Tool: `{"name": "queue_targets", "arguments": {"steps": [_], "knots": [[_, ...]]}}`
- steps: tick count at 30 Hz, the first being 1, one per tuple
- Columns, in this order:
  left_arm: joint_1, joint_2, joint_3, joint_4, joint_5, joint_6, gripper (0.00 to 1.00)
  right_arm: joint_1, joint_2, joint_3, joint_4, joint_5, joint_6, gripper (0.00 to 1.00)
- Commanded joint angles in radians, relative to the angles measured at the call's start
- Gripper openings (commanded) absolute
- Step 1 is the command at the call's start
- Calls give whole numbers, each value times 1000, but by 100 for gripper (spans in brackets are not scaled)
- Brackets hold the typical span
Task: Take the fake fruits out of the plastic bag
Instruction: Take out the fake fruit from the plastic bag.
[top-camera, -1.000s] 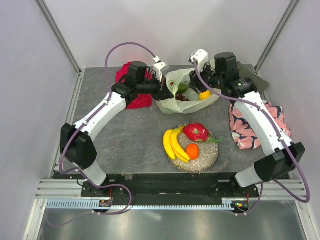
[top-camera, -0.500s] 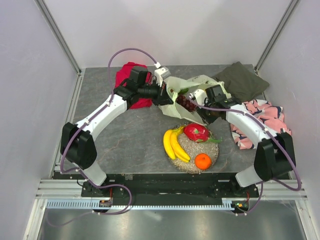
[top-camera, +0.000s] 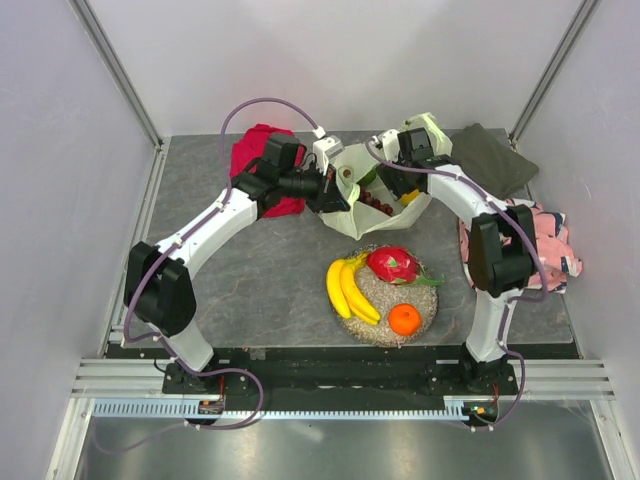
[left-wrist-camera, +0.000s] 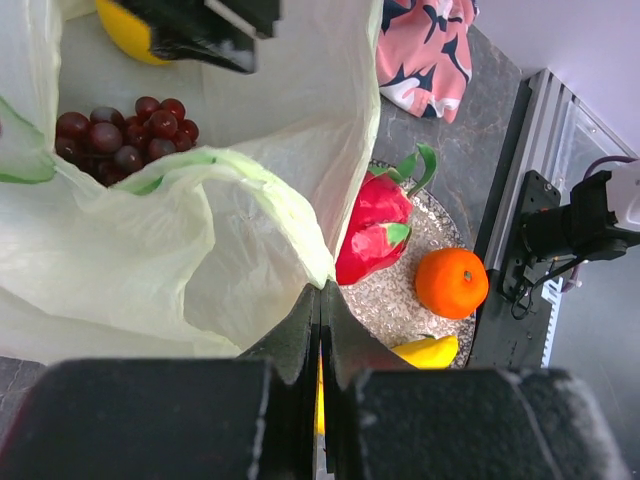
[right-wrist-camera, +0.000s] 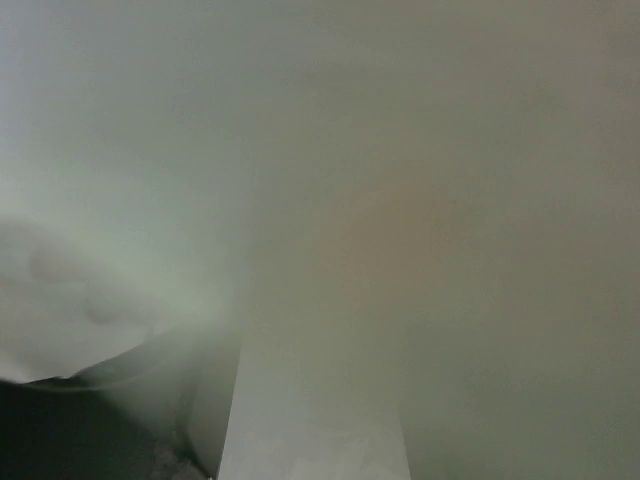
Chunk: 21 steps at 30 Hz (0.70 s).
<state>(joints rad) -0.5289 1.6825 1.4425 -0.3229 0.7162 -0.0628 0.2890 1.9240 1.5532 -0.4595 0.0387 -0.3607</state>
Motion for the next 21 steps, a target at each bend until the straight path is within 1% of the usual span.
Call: {"name": "queue_targets", "arguments": {"steps": [1,2,3,5,9,10,11,12,13,14,15,16,17,20,21], "knots": [[-5,-15,24,16,14,-6,2,-21,96,105,10,133,46,71],[-5,-14,22,16,12,-5,2,-21,130,126,-2,153,49,75],[-5,-15,22,15,12,-5,2,-22,147,136,-5,196,60,76],[-5,-14,24,15,12,-5,2,-27,180,146,-8,207,62,78],[-8,-4,33,15,12,-8,2,-25,236,160,-5,246,74,77],[-8,-3,38,16,15,-8,2,-27,242,162,-5,251,74,73],[-9,-1,39,18,14,-9,2,-30,244,163,-1,242,77,59],[-13,0,42,16,12,-9,2,-31,236,163,2,227,81,53],[-14,-1,47,18,14,-9,2,-31,195,162,2,201,89,42],[-14,0,48,18,12,-9,2,-33,163,154,4,122,97,37],[-14,-1,50,18,11,-9,2,-31,126,147,2,80,100,35],[-14,-3,53,16,9,-8,2,-31,45,131,1,46,111,31],[-14,-1,55,16,6,-6,2,-31,8,128,-13,-36,124,31],[-14,-1,58,18,-6,1,2,-31,-129,123,-97,-163,138,30],[-14,0,62,19,-9,1,2,-31,-160,120,-125,-239,147,29]]}}
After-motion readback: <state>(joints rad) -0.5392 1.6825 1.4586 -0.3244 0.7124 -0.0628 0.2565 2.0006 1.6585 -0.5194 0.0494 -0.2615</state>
